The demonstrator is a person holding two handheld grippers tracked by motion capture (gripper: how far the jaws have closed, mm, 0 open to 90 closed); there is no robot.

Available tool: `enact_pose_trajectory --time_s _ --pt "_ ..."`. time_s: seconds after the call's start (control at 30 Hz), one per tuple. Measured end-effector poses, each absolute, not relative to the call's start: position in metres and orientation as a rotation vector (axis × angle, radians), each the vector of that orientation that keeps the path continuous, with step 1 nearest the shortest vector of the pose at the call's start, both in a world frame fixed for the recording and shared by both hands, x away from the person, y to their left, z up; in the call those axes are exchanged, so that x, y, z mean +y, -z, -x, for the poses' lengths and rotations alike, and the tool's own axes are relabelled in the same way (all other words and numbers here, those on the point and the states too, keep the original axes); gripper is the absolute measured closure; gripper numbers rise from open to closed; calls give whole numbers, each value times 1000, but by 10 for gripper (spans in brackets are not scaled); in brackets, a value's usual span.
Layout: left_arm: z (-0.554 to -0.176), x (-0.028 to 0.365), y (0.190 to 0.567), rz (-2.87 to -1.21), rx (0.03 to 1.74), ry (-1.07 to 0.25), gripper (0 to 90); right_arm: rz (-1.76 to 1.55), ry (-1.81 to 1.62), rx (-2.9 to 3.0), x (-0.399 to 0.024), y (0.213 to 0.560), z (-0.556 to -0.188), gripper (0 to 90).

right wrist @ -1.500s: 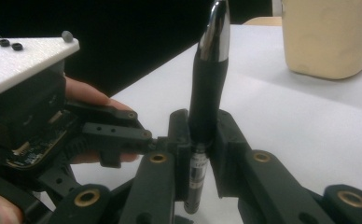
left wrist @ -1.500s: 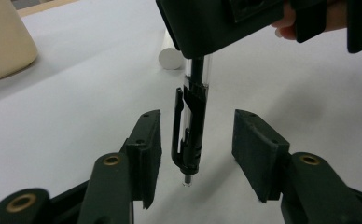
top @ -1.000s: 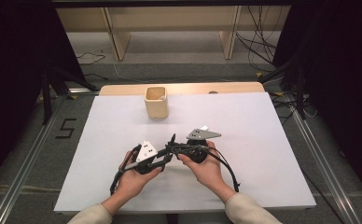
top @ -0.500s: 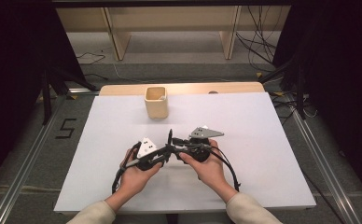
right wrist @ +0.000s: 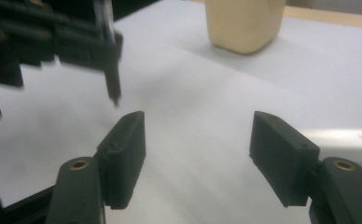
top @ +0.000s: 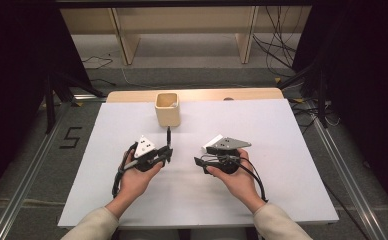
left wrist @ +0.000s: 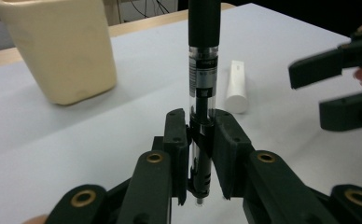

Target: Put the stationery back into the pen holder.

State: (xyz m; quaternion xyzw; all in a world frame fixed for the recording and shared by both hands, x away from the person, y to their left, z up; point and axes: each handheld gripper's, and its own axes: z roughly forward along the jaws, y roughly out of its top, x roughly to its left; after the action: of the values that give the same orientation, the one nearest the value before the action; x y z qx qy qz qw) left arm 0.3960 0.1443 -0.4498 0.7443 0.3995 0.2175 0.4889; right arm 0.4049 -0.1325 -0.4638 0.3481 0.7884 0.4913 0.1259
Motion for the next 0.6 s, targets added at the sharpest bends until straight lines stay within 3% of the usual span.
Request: enact_pose_trajectory --time_s 0.6 --pt "-443 154 419 -1738 1002 -624 763 -1024 -1335 2326 -152 479 -394 336"
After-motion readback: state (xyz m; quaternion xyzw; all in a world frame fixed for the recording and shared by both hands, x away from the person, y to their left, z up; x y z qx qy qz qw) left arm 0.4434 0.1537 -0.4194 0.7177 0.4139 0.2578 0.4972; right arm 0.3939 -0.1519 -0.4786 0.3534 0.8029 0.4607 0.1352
